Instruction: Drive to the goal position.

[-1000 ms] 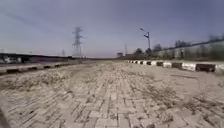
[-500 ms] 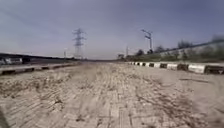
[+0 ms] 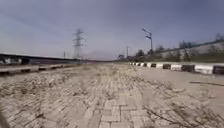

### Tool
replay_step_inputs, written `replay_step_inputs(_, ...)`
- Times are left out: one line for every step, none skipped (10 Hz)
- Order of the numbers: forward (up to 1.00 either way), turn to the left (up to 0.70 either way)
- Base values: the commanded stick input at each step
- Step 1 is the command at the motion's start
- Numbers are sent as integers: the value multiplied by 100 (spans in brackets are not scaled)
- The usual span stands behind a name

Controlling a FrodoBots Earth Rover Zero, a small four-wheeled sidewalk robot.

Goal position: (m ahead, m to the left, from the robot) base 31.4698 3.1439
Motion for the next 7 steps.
replay_step_inputs(100, 0)
replay_step_inputs(100, 0)
replay_step_inputs(100, 0)
replay_step_inputs(100, 0)
replay_step_inputs(100, 0)
replay_step_inputs(100, 0)
replay_step_inputs(100, 0)
